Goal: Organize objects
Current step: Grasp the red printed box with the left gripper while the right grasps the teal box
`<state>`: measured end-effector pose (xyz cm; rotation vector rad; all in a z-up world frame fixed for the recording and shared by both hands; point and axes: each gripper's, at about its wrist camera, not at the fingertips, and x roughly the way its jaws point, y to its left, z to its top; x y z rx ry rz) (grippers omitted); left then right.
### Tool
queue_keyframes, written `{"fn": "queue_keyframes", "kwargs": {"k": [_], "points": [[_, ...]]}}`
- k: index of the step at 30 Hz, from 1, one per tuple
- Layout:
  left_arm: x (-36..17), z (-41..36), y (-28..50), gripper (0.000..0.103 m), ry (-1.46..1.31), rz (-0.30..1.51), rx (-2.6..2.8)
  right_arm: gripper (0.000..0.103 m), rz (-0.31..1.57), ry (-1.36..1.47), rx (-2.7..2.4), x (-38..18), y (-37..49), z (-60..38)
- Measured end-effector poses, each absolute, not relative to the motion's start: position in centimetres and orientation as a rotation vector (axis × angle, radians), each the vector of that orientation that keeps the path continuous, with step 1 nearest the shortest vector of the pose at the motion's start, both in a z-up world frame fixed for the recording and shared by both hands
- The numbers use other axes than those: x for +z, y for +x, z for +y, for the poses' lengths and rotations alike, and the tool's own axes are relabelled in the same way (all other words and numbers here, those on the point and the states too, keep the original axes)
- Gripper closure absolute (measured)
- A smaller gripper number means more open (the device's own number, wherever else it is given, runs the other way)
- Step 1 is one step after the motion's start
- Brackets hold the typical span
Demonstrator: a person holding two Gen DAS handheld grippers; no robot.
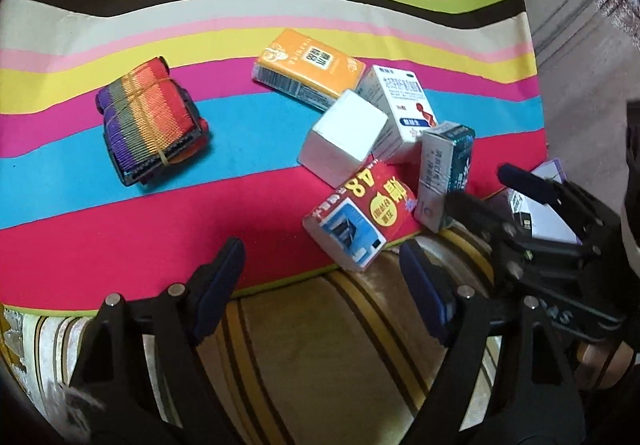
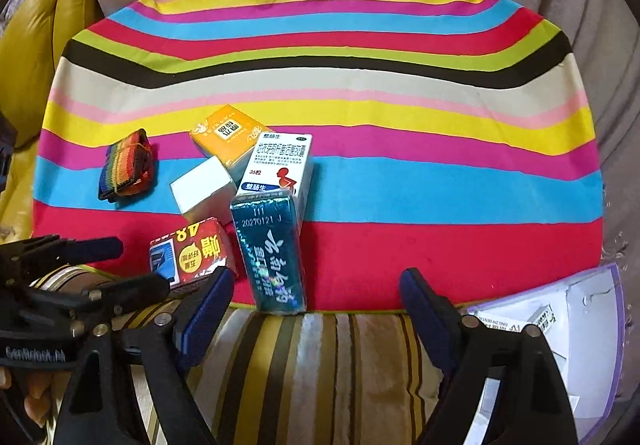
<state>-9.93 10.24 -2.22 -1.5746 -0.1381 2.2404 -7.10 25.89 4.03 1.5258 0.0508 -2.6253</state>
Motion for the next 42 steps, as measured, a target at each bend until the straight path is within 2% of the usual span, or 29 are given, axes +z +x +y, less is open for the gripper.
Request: {"fn": "queue_keyframes", "kwargs": {"k": [8, 10, 12, 20, 23, 25, 26, 32, 42], "points": [[-1.9, 11.0, -9.7, 0.022, -1.546, -0.081, 2.225, 0.044, 0.064, 1.562, -2.601, 3.1, -8.3, 25.5], [-1.8, 11.5, -9.8, 0.022, -1.542, -0.049, 2.217, 0.051, 0.053, 1.573, -2.592, 2.8, -8.5, 25.6], [-1.7, 12.0, -9.6, 0.022, -1.536, -0.016, 2.205, 0.068, 0.036, 1.590, -2.583, 2.5, -8.6, 25.8], [-1.6, 13.3, -10.0, 0.023, -1.528, 0.117, 2.226, 0.069, -0.080, 1.584, -2.624, 2.2, -8.4, 27.4], [-2.2, 13.8, -10.2, 0.037, -1.556, 0.157, 2.207, 0.069, -0.113, 1.577, -2.642, 2.4, -8.2, 28.0], [-2.4, 14.0, -10.3, 0.052, -1.561, 0.167, 2.199, 0.069, -0.136, 1.573, -2.652, 2.4, -8.1, 28.4], [-2.3, 14.0, -10.3, 0.053, -1.556, 0.170, 2.196, 0.069, -0.148, 1.569, -2.659, 2.5, -8.0, 28.5], [-0.6, 14.1, -8.9, 0.056, -1.451, 0.204, 2.198, 0.069, -0.163, 1.540, -2.690, 3.1, -7.4, 28.9], [1.0, 14.5, -6.8, 0.056, -1.412, 0.137, 2.216, 0.069, -0.204, 1.514, -2.732, 4.0, -5.1, 30.4]]}}
